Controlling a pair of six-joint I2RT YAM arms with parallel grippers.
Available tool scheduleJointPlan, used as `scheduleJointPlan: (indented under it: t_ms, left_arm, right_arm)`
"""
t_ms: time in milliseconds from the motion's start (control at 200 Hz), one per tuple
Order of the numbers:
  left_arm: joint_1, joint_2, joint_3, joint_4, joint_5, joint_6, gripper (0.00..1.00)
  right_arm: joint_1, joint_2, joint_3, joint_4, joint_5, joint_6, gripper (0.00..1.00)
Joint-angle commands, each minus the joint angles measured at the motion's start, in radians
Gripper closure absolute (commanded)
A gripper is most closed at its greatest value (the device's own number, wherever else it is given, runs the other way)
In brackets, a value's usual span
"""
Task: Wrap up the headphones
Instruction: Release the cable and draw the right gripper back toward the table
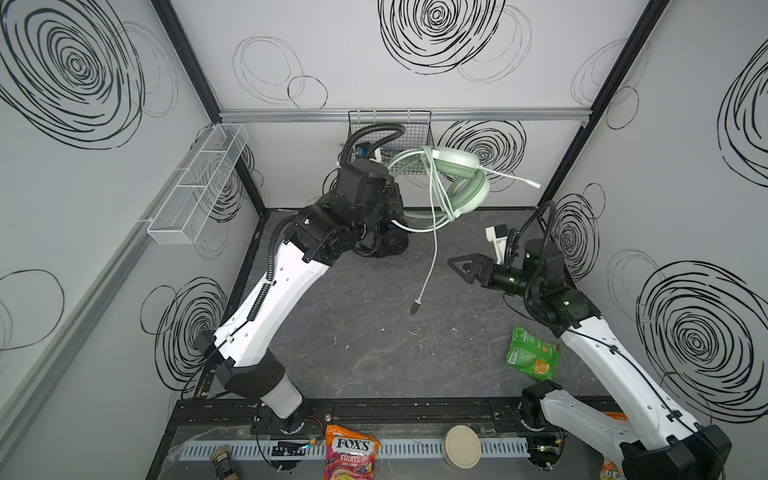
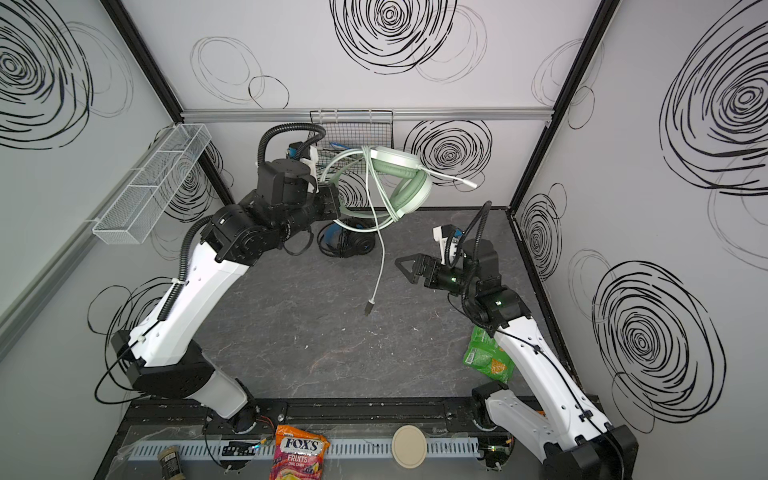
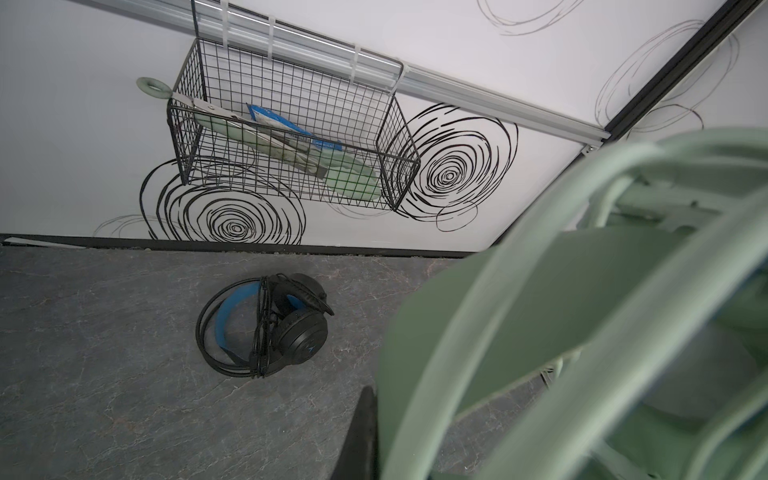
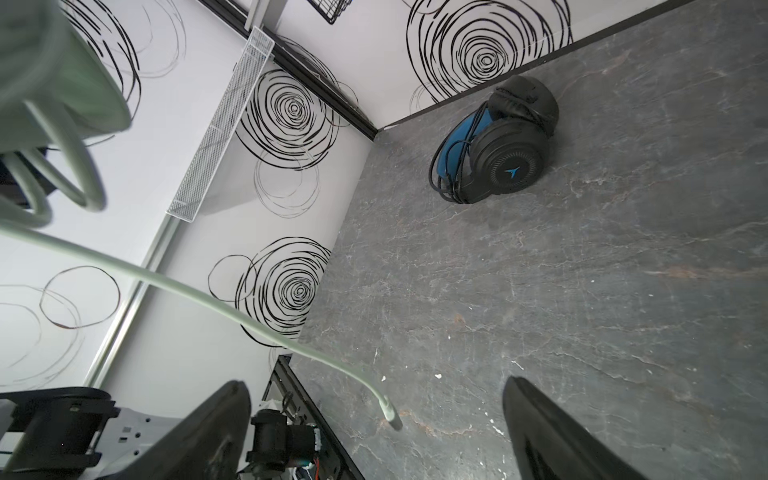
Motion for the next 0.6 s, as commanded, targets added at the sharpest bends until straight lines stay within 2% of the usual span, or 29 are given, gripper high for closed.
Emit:
scheduleJointPlan:
  t_ms: [0, 140, 280, 455, 595]
  left_arm:
    - [0.009, -0.016, -0.01, 0.211, -0.007, -0.003, 1.0]
    - [0.015, -0.024, -0.057, 0.288, 0.023, 0.025, 1.0]
    - [0.032, -0.028, -0.089, 0.335, 0.062, 0.013, 1.0]
    - [0.037, -0.03, -0.138, 0.399, 0.102, 0.013, 1.0]
    - [0.035, -0.027, -0.175, 0.444, 0.142, 0.0, 1.0]
  right_arm:
    - [-0.035, 0.01, 0.02, -0.041, -0.045, 0.139, 0.0]
    - [-0.079, 0.001, -0.055, 0.079, -0.117, 0.385, 0.02]
    - [-0.117, -0.007, -0.191, 0.241, -0.238, 0.625, 0.03]
    - [-0.125, -0.114, -0.38, 0.421, -0.158, 0.855, 0.03]
    - [-0.128, -0.164, -0.452, 0.475, -0.087, 0.93, 0.03]
